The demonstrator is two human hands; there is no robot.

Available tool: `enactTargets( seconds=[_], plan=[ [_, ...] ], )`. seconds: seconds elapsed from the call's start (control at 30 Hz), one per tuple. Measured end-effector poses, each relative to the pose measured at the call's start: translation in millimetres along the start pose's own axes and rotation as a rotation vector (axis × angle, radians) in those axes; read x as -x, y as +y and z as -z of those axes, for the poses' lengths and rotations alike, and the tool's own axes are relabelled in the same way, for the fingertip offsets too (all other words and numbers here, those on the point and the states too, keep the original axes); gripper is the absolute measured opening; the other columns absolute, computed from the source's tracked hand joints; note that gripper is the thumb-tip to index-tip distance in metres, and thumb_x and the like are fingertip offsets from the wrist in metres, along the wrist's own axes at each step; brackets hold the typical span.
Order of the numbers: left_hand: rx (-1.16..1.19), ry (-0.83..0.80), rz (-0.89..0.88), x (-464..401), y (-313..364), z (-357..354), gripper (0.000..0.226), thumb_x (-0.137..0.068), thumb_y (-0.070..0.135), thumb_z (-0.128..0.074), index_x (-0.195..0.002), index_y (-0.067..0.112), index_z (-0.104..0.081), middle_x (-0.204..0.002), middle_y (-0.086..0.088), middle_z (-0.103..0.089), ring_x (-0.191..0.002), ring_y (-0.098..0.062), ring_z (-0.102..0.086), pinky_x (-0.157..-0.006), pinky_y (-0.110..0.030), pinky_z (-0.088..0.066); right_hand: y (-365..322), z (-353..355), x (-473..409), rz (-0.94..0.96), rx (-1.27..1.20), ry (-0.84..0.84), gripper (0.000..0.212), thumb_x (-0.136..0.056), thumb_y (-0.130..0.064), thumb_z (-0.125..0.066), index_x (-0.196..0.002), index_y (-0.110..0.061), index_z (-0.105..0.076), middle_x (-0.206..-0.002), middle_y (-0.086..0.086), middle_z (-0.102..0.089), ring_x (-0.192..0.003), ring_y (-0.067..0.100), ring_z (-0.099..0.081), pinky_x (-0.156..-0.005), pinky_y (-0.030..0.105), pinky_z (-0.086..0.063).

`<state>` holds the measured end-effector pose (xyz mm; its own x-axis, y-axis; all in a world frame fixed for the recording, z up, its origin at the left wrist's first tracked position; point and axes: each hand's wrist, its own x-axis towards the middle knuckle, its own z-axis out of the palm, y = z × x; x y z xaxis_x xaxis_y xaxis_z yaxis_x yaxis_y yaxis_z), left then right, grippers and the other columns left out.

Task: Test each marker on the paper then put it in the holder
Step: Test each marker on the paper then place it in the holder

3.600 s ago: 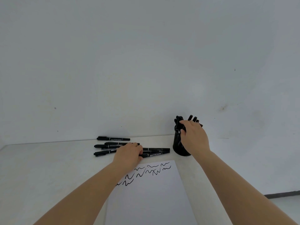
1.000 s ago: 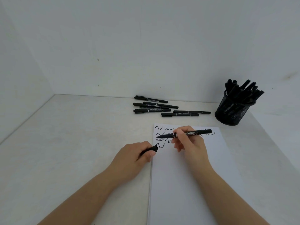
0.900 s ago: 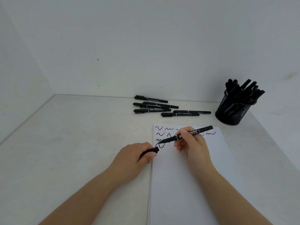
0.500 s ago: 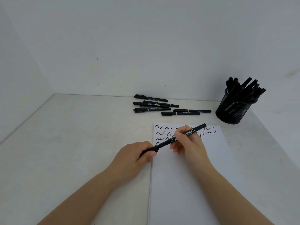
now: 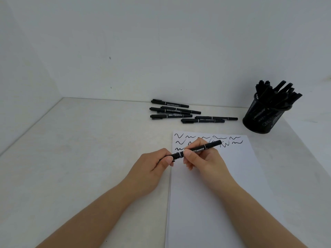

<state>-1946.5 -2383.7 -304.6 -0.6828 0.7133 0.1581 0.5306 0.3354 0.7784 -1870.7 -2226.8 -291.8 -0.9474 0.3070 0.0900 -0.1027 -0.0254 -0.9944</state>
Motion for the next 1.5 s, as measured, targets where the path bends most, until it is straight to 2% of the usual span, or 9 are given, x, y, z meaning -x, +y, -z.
enactTargets(
  seconds=[0.53, 0.9, 1.0, 1.07, 1.17, 1.27, 1.37, 1.43, 1.5],
  plan=[
    [0.335, -0.153, 0.099, -5, 3, 6, 0.033, -0.085, 0.041, -0.037, -0.058, 0.035, -0.055, -0.052, 0.011, -0.036, -0.050, -0.007, -0.030, -0.047, -0.015, -0.023, -5, -3, 4, 0.075, 0.061, -0.047, 0.019, -0.084, 0.004, -0.057, -0.077, -0.012, -0.053, -0.054, -0.005, -0.060, -0.052, 0.006, -0.054, -0.055, 0.018, -0.045],
    [0.337, 0.081, 0.171, -6, 1, -4, 0.020, -0.095, 0.027, -0.043, -0.076, 0.022, -0.049, -0.053, 0.014, -0.046, -0.049, -0.001, -0.040, -0.050, -0.007, -0.033, -4, 9, -5, 0.000, 0.108, 0.292, 0.009, -0.084, -0.015, -0.063, -0.078, -0.020, -0.060, -0.061, -0.011, -0.062, -0.054, 0.004, -0.054, -0.052, 0.014, -0.044],
    [0.258, 0.170, 0.208, -11, 1, -1, 0.021, -0.094, 0.019, -0.046, -0.073, 0.023, -0.047, -0.056, 0.008, -0.044, -0.047, -0.002, -0.038, -0.048, -0.010, -0.033, -7, 20, -7, 0.040, 0.444, 0.310, 0.010, -0.082, -0.025, -0.065, -0.086, -0.032, -0.060, -0.081, -0.017, -0.063, -0.075, 0.000, -0.055, -0.066, 0.014, -0.042],
    [0.201, 0.215, 0.202, -17, 4, 2, 0.024, -0.093, 0.021, -0.049, -0.070, 0.025, -0.047, -0.054, 0.008, -0.042, -0.045, -0.004, -0.034, -0.044, -0.014, -0.029, -12, 25, -7, 0.142, 0.828, 0.304, 0.021, -0.082, -0.027, -0.066, -0.102, -0.032, -0.063, -0.099, -0.014, -0.059, -0.093, 0.010, -0.049, -0.079, 0.021, -0.036],
    [0.126, 0.211, 0.126, -30, 18, 3, 0.022, -0.092, 0.025, -0.050, -0.069, 0.025, -0.048, -0.050, 0.009, -0.043, -0.045, -0.006, -0.034, -0.045, -0.018, -0.028, -24, 25, -7, 0.476, 1.137, 0.200, 0.015, -0.076, -0.021, -0.074, -0.091, -0.021, -0.073, -0.086, -0.004, -0.066, -0.082, 0.025, -0.053, -0.072, 0.037, -0.045],
    [-0.010, 0.157, 0.020, -46, 40, 0, 0.018, -0.091, 0.029, -0.049, -0.073, 0.028, -0.048, -0.053, 0.010, -0.049, -0.048, -0.007, -0.040, -0.050, -0.024, -0.032, -35, 29, -7, 0.548, 1.236, 0.078, 0.012, -0.072, -0.019, -0.075, -0.083, -0.015, -0.072, -0.070, -0.002, -0.065, -0.068, 0.025, -0.054, -0.057, 0.037, -0.049],
    [-0.145, 0.132, -0.121, -62, 64, -1, 0.015, -0.092, 0.030, -0.048, -0.077, 0.033, -0.045, -0.056, 0.014, -0.052, -0.053, -0.004, -0.047, -0.054, -0.026, -0.034, -44, 44, -8, 0.519, 1.256, 0.124, 0.012, -0.072, -0.017, -0.076, -0.081, -0.013, -0.070, -0.067, -0.001, -0.063, -0.066, 0.024, -0.055, -0.056, 0.031, -0.047],
    [-0.232, 0.127, -0.213, -72, 74, -3, 0.004, -0.092, 0.032, -0.046, -0.096, 0.031, -0.048, -0.067, 0.012, -0.058, -0.064, -0.005, -0.053, -0.061, -0.028, -0.040, -49, 59, -9, 0.503, 1.279, 0.174, 0.011, -0.073, -0.015, -0.075, -0.080, -0.011, -0.068, -0.071, 0.001, -0.064, -0.070, 0.025, -0.057, -0.059, 0.031, -0.045],
    [-0.272, 0.133, -0.276, -84, 78, -4, 0.021, -0.092, 0.034, -0.045, -0.113, 0.031, -0.043, -0.076, 0.012, -0.059, -0.074, -0.008, -0.056, -0.065, -0.027, -0.042, -56, 79, -13, 0.448, 1.260, 0.237, 0.011, -0.078, -0.017, -0.070, -0.087, -0.011, -0.066, -0.078, 0.002, -0.065, -0.077, 0.025, -0.057, -0.066, 0.033, -0.045]
  ],
)
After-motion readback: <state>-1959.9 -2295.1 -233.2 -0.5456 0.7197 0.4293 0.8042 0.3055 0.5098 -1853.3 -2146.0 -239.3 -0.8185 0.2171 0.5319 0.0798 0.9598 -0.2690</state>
